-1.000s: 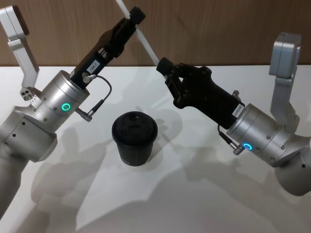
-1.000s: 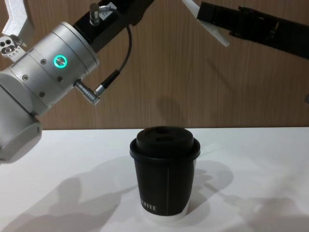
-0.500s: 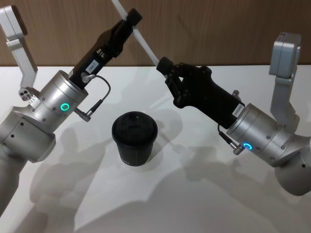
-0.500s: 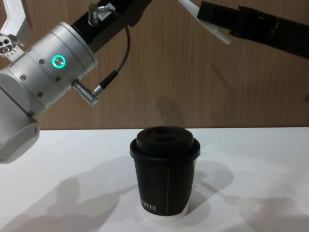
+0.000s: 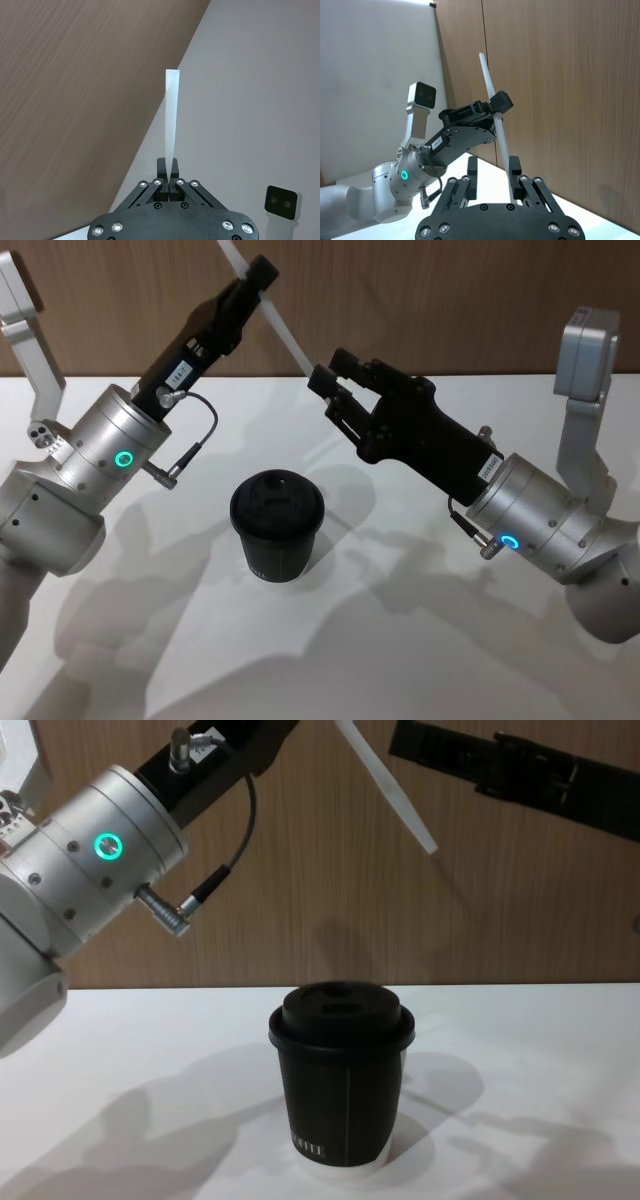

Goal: Pick up the straw with one hand, pass it to the other hand, and insert it into the cup.

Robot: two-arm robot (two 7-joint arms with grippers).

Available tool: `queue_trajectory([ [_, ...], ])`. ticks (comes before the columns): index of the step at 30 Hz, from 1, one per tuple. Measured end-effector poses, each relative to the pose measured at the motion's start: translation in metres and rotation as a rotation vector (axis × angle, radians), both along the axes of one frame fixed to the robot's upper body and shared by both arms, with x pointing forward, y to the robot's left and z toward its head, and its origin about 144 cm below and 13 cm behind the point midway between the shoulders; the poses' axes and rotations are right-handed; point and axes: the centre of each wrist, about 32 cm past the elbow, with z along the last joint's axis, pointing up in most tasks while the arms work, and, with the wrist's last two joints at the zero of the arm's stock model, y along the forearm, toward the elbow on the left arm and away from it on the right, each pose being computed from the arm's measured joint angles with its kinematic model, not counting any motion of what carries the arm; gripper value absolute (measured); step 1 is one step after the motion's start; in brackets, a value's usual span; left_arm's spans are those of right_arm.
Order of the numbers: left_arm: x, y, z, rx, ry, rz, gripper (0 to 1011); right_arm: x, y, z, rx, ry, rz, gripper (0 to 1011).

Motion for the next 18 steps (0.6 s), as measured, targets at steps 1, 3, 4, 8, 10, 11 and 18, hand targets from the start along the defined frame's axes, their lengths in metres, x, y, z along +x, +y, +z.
queue_trajectory([
  [1,0.000,0.001,0.000,0.002,-0.002,0.003,3,0.000,0.000,0.000,0.000,0.000,0.000,356],
  [3,-0.001,0.003,0.002,0.012,-0.008,0.014,2,0.000,0.000,0.000,0.000,0.000,0.000,438],
  [4,-0.001,0.003,0.002,0.017,-0.010,0.018,3,0.000,0.000,0.000,0.000,0.000,0.000,477],
  [8,-0.003,0.008,0.006,0.055,-0.029,0.043,3,0.000,0.000,0.000,0.000,0.000,0.000,598],
  [10,-0.004,0.011,0.008,0.071,-0.035,0.053,2,0.000,0.000,0.000,0.000,0.000,0.000,655],
  [11,-0.004,0.011,0.009,0.080,-0.039,0.059,2,0.000,0.000,0.000,0.000,0.000,0.000,676],
  [18,-0.008,0.021,0.017,0.164,-0.072,0.102,2,0.000,0.000,0.000,0.000,0.000,0.000,881],
])
